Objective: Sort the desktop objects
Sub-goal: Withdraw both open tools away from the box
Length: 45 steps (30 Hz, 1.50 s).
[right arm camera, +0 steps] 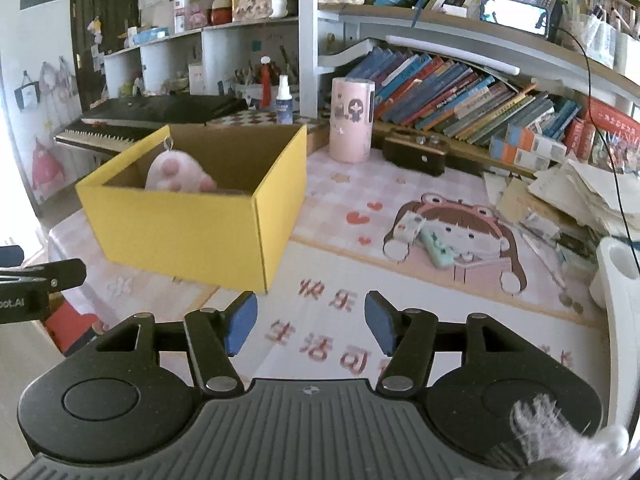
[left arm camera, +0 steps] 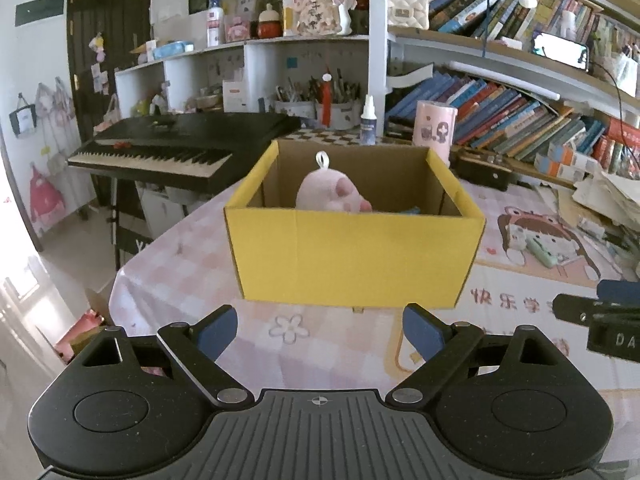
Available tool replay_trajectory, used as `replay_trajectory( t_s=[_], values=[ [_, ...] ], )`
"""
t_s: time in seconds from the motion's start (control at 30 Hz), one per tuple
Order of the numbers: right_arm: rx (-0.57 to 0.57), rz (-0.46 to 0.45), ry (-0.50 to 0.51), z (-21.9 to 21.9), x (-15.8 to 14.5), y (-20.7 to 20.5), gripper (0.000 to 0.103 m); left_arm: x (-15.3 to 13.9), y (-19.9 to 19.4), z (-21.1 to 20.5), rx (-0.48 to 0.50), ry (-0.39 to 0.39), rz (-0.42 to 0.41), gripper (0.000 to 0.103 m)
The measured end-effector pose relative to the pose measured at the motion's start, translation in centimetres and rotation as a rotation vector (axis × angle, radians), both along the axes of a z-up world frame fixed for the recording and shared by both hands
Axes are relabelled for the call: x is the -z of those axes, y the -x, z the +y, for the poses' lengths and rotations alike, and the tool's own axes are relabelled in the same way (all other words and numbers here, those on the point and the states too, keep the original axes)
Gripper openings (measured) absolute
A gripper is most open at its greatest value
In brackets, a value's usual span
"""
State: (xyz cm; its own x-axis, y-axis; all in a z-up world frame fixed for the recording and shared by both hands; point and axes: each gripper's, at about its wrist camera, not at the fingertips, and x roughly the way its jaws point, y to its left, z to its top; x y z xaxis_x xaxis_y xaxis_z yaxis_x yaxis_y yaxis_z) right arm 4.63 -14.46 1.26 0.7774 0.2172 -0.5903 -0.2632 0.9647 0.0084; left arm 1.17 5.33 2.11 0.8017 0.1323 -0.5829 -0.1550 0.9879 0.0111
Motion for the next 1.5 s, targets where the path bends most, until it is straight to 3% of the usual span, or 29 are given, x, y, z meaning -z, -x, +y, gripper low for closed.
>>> replay_trajectory(
  t_s=[0.77, 1.5],
  values=[
    [-0.024, 0.05, 0.029, 0.7, 2.3, 5.5, 0.068, 1.8, 4.4, -2.4, 0.064, -0.014, 0.042, 0.092],
    [0.121, 0.087, 0.026, -2.8, 3.2, 6.5, 0.071, 2.8, 3.1, -6.0, 0.228, -0.022, 0.086, 0.092]
  ],
)
